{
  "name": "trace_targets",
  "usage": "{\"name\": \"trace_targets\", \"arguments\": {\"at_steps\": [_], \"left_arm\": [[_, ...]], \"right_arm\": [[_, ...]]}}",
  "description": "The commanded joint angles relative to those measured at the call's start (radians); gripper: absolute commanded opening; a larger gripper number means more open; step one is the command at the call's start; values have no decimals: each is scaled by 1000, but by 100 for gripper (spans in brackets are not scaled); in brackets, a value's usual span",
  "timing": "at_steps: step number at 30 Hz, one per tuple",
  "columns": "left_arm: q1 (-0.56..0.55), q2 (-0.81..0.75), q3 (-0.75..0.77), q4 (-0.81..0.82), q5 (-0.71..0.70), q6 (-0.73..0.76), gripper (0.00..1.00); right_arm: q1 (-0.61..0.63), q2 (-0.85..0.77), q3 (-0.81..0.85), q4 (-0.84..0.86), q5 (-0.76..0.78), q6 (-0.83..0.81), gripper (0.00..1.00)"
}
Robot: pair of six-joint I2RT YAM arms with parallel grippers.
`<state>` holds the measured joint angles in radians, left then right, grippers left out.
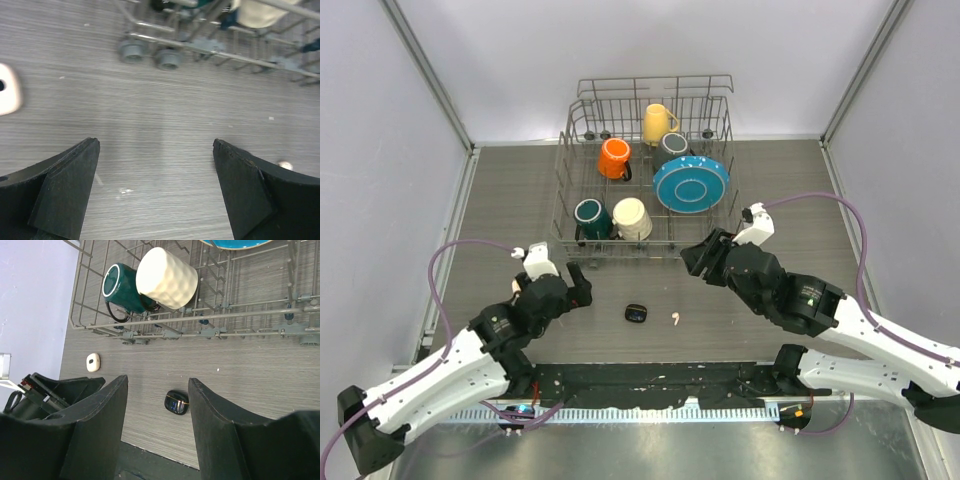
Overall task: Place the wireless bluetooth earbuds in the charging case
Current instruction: Place the charging case at the center of the board.
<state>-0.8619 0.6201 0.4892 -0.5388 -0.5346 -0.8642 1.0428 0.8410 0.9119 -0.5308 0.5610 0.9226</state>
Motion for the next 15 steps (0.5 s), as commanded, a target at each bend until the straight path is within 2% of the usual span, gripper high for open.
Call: {"name": "trace_targets", "arguments": {"at_steps": [1,6,10,14,15], "left_arm": [[0,59,75,-153,-209,-1,100],[50,151,170,-250,-249,33,100],[132,115,174,-245,-277,82,100],[321,67,141,-184,-115,162,100],[406,66,138,-182,-79,166,100]], "right_arm": [[-4,-19,5,35,31,2,57],[-4,-29,5,32,27,-4,57],[-6,-37,2,31,34,-8,57],[-6,-37,8,29,33,-28,57],[-7,-37,10,28,33,-31,57]]}}
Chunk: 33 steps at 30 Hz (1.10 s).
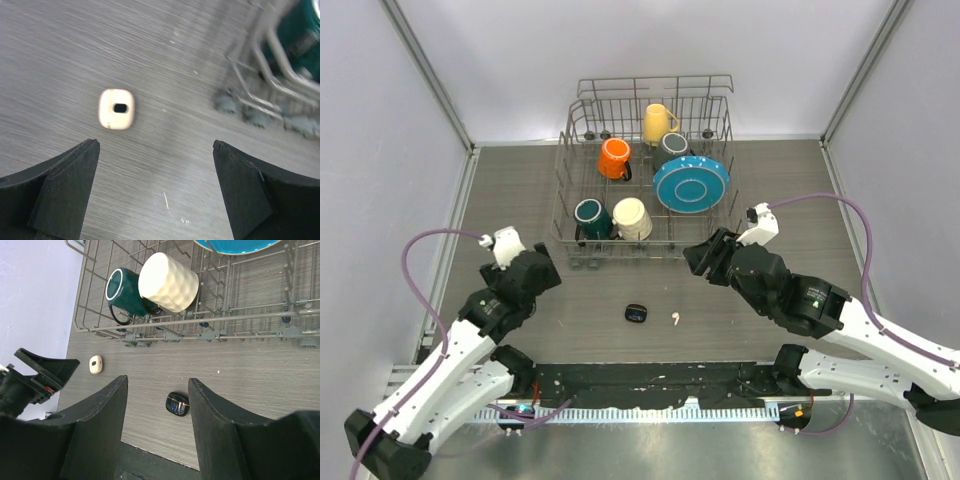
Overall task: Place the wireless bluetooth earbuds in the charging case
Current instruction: Place the charging case at the center of the board, then pick up the charging case at the center of the board.
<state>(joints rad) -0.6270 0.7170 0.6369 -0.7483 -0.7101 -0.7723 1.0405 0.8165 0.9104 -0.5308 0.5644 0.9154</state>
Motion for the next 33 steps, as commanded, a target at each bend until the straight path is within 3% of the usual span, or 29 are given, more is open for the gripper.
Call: {"name": "trace_targets", "arguments": {"at_steps": [1,3,10,20,33], "left_arm": [[217,-27,-11,30,127,94,100],[301,-1,-10,44,185,108,100],[417,185,24,49,216,116,100],[478,252,18,130,279,131,91],[576,332,-6,270,422,280,84]], "right_arm": [[-5,-11,13,29,29,-27,57],[-5,-14,16,28,28,-39,57],[-7,-20,35,3,23,-64,57],[-10,-36,41,0,19,-110,57],[-13,-48,61,-24,-6,-159,57]]}}
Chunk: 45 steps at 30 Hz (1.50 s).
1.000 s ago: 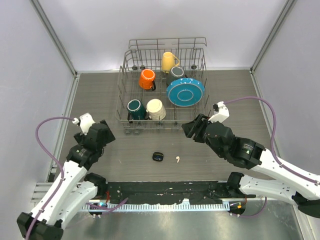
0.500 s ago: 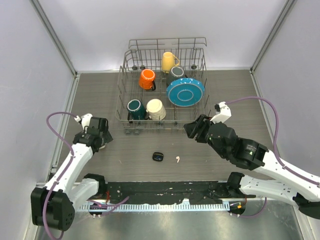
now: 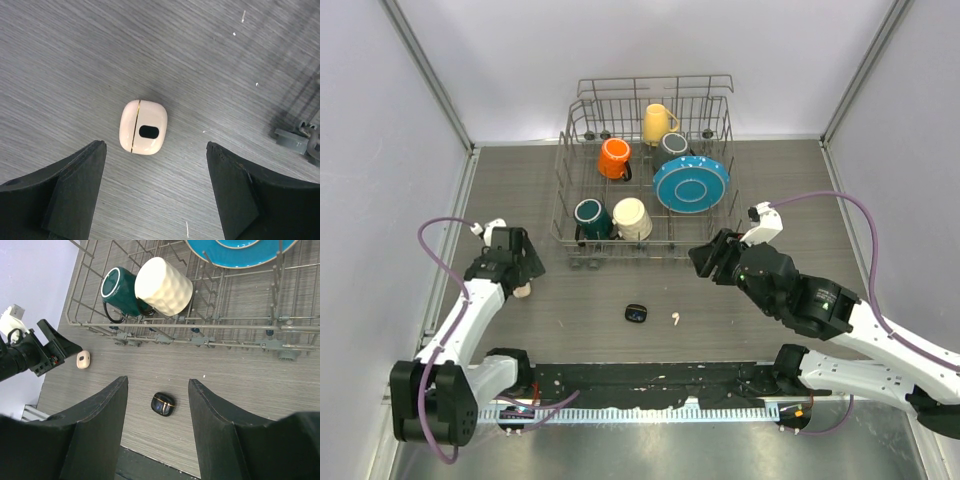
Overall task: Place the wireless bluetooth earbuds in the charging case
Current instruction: Pick up the charging case at the center of the board.
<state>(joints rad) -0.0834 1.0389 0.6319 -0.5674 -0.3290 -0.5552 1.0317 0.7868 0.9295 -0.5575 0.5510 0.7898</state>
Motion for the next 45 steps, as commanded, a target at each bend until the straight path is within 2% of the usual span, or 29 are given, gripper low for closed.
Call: {"name": "trace_targets", "arguments": {"at_steps": [1,9,17,21,26,31,45], "left_arm": [[51,16,0,93,53,66,83],[71,136,32,77,82,55,75],[79,204,45,64,82,34,73],[138,234,52,75,105,34,73],[149,276,72,86,134,43,71],[152,279,66,86,159,52,65],[152,308,72,77,176,63,58]], "right_arm": [[-4,-20,42,-4,7,-37,57],[-7,-15,52,-13,6,-67,57],[-12,3,60,-13,-8,-93,57],[-15,19,65,-13,-16,-98,57],[-19,34,74,-13,-23,-104,57],[-24,35,72,-13,-23,-106,57],[-33,32,74,-13,-36,-107,57]]}}
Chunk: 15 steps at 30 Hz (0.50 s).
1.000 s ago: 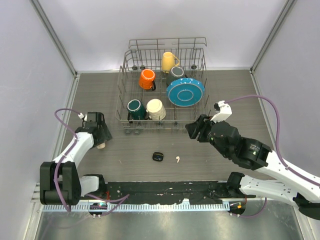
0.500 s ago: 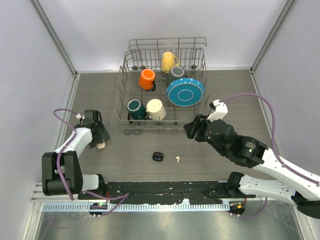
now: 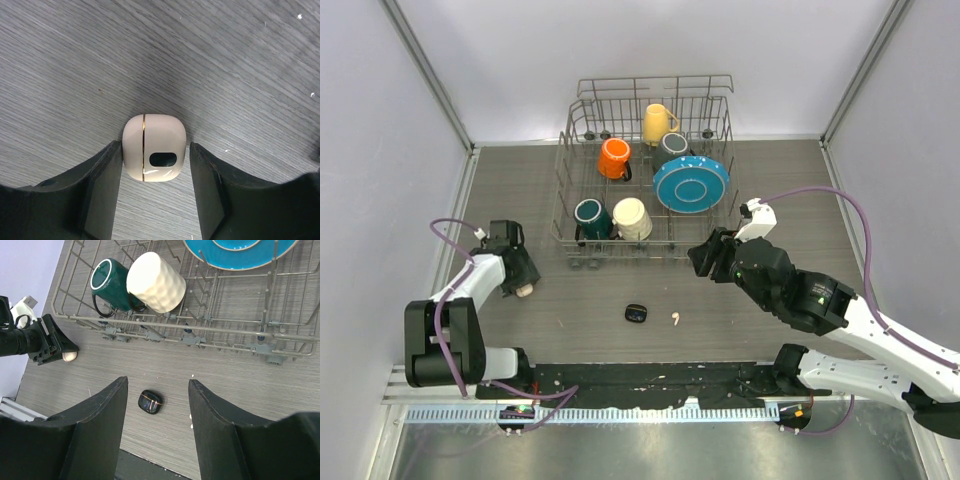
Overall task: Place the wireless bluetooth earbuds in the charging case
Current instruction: Pick up the charging case at the center of the board.
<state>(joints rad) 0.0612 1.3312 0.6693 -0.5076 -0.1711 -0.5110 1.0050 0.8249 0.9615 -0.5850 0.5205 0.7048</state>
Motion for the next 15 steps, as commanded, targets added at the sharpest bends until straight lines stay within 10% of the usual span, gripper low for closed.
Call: {"name": "trace_targets", "arguments": {"at_steps": [1,15], "left_arm": [[8,20,36,17,16,17,58],[8,48,50,18,15,16,58]], "right_arm": [[-8,-6,42,14,-5,-21,57],[-16,-1,42,14,-17,-19,57]]}}
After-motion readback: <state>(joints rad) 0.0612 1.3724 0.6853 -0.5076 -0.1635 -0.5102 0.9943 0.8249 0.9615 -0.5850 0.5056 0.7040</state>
